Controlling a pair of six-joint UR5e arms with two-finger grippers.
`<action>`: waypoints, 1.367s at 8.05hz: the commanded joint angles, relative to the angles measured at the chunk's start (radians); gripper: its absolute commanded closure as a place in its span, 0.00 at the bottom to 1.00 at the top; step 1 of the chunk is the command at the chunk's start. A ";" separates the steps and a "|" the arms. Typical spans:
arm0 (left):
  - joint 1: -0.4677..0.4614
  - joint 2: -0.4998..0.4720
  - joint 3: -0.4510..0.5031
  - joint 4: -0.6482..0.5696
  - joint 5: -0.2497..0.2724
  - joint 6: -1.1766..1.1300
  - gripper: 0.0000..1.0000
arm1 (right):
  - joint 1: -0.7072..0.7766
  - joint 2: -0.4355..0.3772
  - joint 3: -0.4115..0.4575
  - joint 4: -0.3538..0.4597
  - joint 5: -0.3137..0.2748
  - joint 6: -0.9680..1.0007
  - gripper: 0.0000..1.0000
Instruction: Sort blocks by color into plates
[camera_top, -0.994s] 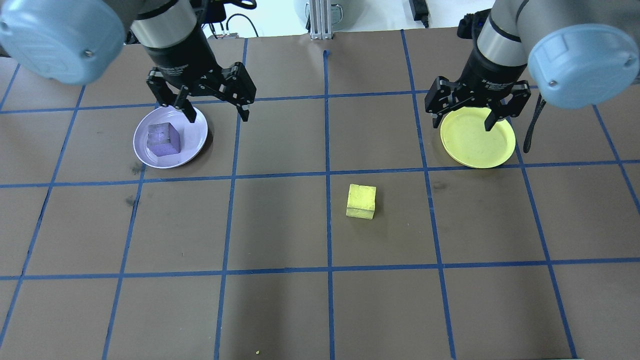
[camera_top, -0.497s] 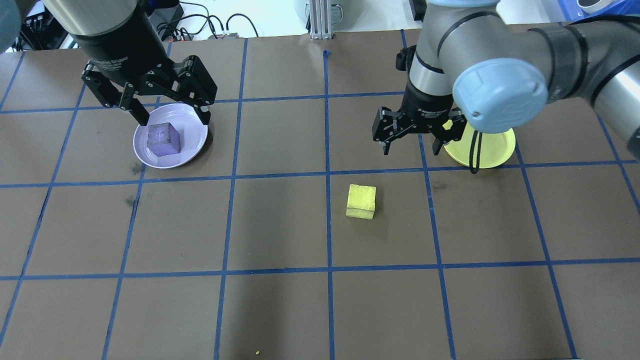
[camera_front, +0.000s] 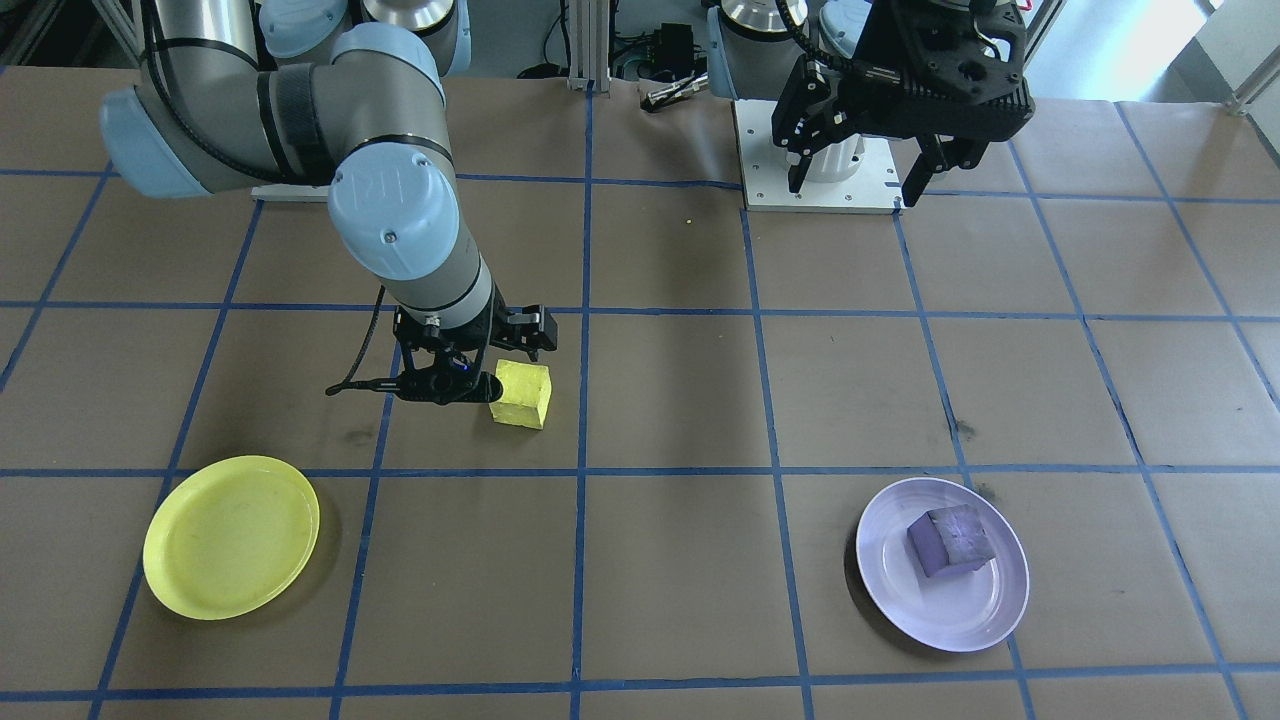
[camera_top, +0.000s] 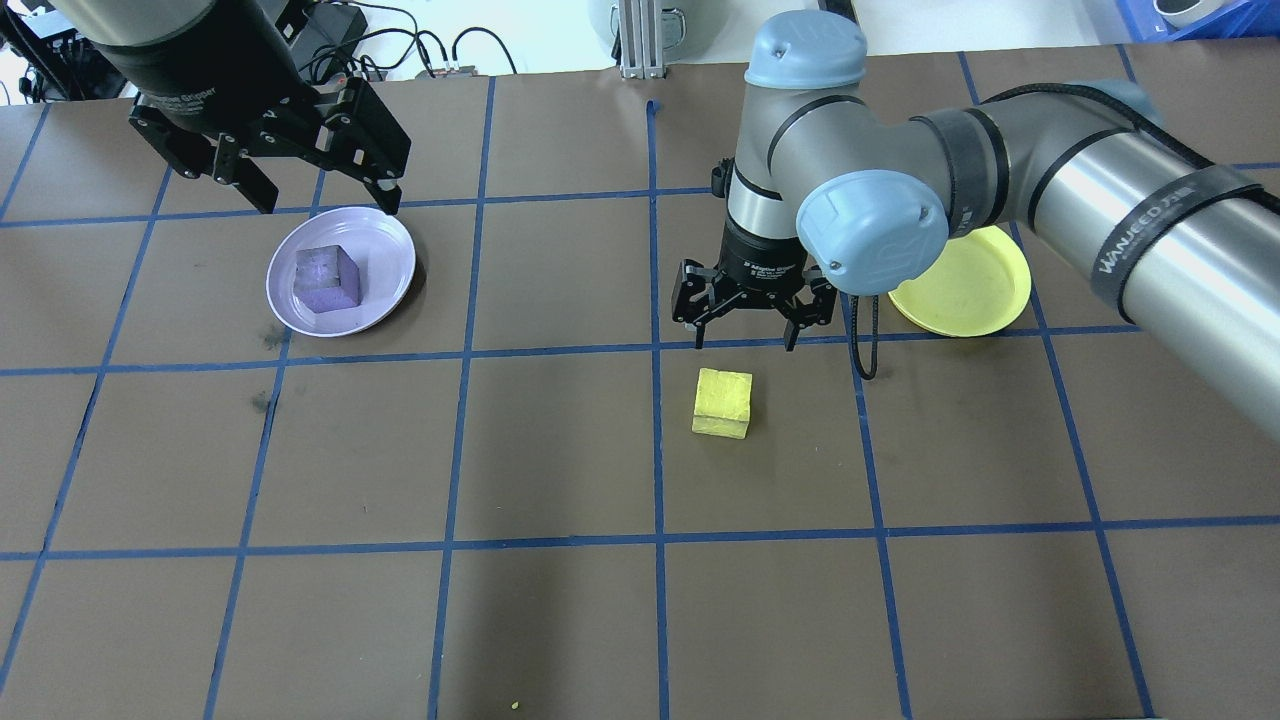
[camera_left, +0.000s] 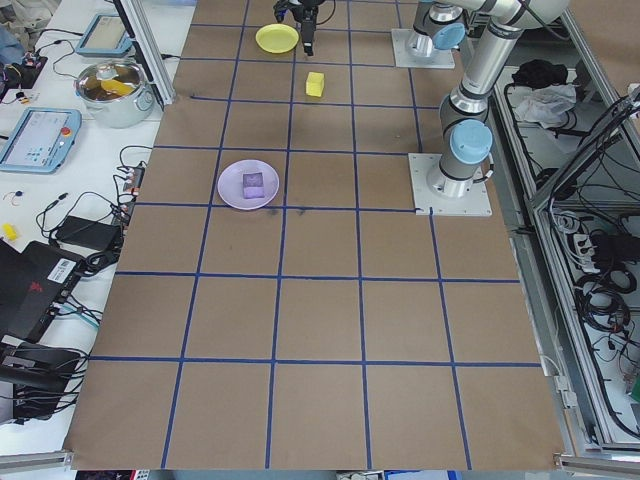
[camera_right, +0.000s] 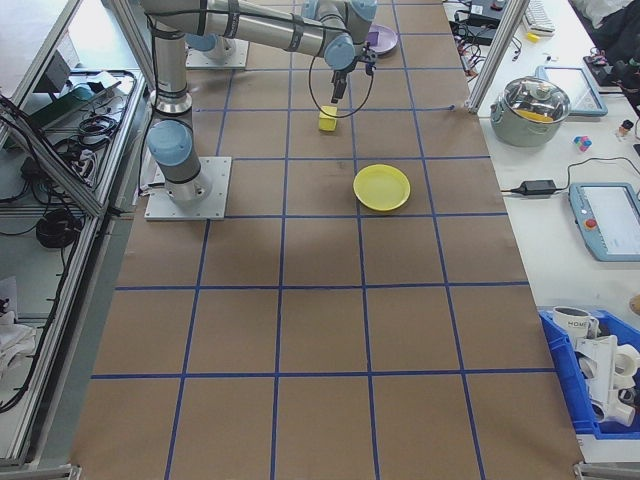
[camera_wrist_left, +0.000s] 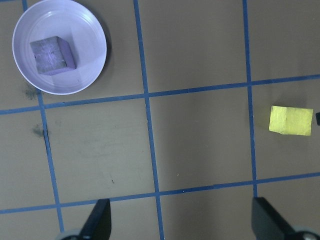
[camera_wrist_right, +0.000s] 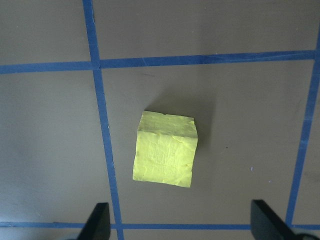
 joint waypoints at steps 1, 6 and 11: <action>-0.005 0.016 -0.003 0.120 0.002 0.009 0.00 | 0.007 0.094 -0.002 -0.044 0.019 0.019 0.00; -0.002 0.019 0.005 0.159 0.042 -0.007 0.00 | 0.007 0.184 0.000 -0.041 0.019 0.005 0.00; 0.020 0.014 0.012 0.062 0.106 -0.017 0.00 | 0.034 0.224 0.003 -0.036 0.021 0.013 0.29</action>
